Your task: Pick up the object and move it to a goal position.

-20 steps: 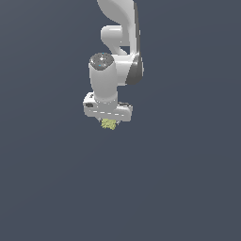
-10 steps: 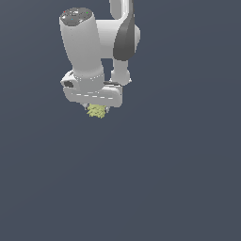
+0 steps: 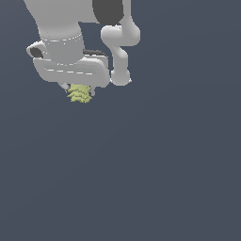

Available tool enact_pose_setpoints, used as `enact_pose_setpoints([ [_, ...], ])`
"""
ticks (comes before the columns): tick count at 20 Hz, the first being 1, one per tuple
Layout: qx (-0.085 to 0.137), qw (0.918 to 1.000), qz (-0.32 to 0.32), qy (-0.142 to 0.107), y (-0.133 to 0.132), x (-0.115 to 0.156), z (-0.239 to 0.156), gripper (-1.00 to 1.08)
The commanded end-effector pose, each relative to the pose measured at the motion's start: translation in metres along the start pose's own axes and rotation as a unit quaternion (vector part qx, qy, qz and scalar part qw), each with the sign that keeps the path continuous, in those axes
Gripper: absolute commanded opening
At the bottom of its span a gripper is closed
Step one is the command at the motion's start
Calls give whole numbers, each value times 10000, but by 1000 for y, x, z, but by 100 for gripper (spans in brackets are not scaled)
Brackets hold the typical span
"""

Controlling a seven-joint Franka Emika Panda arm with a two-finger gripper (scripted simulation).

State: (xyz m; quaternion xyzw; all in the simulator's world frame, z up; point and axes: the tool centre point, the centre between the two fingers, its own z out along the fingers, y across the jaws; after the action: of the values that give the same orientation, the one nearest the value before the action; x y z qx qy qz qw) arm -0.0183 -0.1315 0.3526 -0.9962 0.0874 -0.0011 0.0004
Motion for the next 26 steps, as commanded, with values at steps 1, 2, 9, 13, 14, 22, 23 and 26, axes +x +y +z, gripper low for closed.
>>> enact_pose_setpoints([
  [1, -4, 10000, -5, -8, 7, 5, -21, -100],
  [2, -4, 10000, -5, -8, 10, 7, -28, -100],
  [9, -4, 10000, -5, -8, 27, 20, -75, -100],
  [13, -5, 10000, -8, -9, 34, 26, -97, -100],
  [14, -5, 10000, -8, -9, 36, 28, -102, -100],
  [22, -5, 10000, -8, -9, 45, 36, -127, -100],
  [23, -5, 10000, -8, -9, 46, 36, -129, -100],
  [26, -5, 10000, -8, -9, 47, 38, -133, -100],
])
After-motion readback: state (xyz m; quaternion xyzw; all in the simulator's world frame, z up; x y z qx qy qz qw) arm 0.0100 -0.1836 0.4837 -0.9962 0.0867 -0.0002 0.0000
